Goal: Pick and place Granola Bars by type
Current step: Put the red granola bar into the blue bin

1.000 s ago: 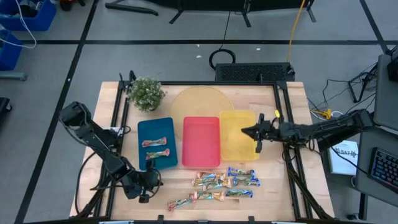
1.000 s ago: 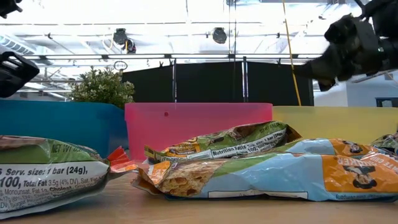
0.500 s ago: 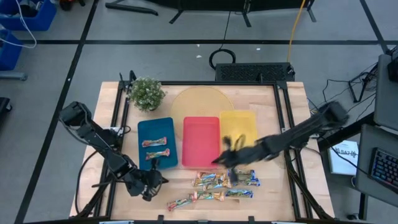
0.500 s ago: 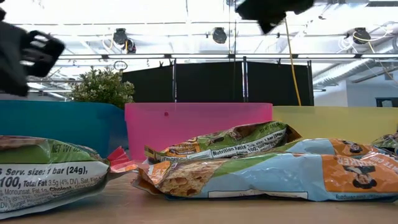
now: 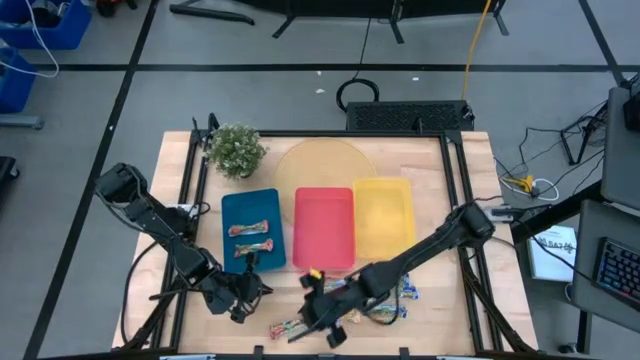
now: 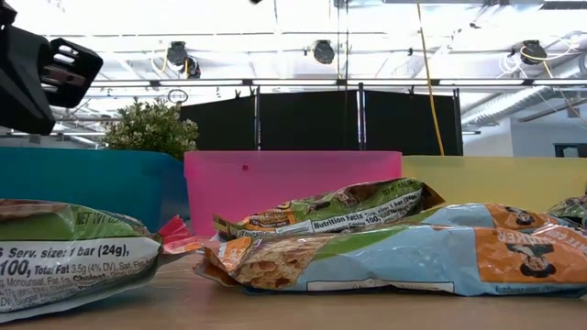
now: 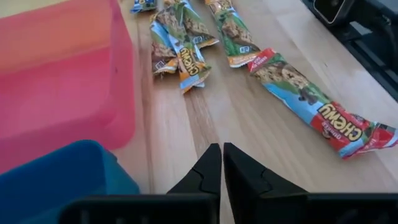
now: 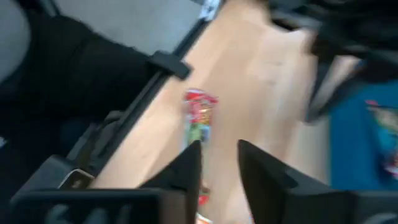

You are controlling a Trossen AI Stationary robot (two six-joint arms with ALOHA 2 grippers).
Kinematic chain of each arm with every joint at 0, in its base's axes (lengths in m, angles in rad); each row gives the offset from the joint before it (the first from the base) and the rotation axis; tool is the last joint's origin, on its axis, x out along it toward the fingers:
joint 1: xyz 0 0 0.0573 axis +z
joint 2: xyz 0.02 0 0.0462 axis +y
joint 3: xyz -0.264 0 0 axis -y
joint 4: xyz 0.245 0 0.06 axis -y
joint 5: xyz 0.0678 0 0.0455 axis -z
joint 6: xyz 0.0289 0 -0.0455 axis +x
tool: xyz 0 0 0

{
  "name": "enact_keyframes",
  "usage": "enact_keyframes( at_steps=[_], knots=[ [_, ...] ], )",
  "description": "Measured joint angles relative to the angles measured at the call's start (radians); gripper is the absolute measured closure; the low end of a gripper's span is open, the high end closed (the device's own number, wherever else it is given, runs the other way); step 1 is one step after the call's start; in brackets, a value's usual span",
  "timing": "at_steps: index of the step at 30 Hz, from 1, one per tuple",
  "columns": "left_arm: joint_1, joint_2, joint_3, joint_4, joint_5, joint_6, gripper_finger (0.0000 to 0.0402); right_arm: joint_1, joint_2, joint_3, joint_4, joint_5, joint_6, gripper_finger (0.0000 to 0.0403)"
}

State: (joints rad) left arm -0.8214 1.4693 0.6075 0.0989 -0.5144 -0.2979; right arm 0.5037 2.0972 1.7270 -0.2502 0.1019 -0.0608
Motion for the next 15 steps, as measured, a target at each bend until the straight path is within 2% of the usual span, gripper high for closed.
enact_keyframes(
  at_steps=[4, 8, 11, 15],
  knots=[
    [-0.008, 0.000, 0.000, -0.001, -0.001, -0.001, 0.0397, 0.009, 0.058, 0.001, 0.111, 0.001, 0.012, 0.0212],
    [-0.014, 0.000, 0.000, -0.001, -0.001, -0.021, 0.0385, 0.005, 0.090, 0.004, 0.194, -0.028, 0.011, 0.0156],
    [-0.018, 0.000, 0.000, -0.002, -0.001, -0.049, 0.0368, -0.007, 0.119, 0.003, 0.187, -0.081, 0.006, 0.0137],
    [-0.020, 0.000, 0.000, -0.004, 0.000, -0.070, 0.0354, -0.027, 0.144, 0.002, 0.199, -0.154, 0.020, 0.0132]
  ],
)
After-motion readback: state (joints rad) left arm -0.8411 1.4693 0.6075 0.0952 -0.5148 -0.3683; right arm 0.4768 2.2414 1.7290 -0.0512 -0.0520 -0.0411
